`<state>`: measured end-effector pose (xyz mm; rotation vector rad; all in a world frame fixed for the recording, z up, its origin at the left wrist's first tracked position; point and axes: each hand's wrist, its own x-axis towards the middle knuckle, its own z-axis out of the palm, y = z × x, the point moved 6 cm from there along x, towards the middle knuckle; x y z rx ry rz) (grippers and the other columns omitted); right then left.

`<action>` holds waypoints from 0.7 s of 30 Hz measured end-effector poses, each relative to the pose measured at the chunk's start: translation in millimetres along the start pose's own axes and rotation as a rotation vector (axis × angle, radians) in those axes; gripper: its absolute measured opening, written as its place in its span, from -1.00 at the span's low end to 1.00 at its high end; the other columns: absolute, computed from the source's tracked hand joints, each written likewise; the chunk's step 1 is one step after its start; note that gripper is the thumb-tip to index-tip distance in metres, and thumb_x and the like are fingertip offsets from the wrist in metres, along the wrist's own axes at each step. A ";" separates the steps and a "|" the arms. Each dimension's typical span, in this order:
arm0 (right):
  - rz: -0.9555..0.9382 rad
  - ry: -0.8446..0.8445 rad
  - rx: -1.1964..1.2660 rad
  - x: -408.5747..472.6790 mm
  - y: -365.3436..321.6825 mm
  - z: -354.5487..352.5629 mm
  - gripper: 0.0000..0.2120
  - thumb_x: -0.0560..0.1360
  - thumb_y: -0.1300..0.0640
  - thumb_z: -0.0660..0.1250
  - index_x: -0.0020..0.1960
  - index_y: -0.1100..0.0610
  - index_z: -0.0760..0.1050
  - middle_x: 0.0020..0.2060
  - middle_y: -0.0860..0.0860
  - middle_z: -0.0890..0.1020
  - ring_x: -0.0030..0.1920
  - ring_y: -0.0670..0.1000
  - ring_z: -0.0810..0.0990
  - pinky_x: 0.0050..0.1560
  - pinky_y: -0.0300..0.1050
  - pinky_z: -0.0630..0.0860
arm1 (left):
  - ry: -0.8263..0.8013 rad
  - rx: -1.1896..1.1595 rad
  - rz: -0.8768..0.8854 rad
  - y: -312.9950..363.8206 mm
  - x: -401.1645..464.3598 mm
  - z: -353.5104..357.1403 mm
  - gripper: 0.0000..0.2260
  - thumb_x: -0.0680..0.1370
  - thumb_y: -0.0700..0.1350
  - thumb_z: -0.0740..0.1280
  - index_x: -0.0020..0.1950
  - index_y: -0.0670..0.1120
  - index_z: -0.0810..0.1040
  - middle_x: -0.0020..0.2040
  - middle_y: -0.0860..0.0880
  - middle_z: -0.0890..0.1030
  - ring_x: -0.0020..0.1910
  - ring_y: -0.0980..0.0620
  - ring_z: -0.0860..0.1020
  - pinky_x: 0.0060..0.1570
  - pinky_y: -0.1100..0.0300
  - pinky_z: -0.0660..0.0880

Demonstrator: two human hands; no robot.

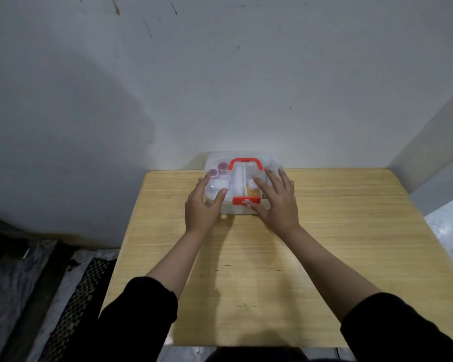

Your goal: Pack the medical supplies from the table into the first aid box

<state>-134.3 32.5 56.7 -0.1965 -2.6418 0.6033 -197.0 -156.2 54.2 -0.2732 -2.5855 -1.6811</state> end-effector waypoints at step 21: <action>0.091 -0.016 0.182 30.2 5.1 -11.6 -0.23 0.27 -0.22 0.48 0.41 -0.10 0.31 0.48 0.00 0.26 0.53 0.10 0.05 0.41 0.42 -0.04 | -0.055 -0.034 -0.017 10.7 25.1 4.1 -0.46 0.49 -0.01 0.42 0.43 0.06 0.31 0.25 0.28 0.36 0.30 0.21 0.33 0.16 0.31 0.30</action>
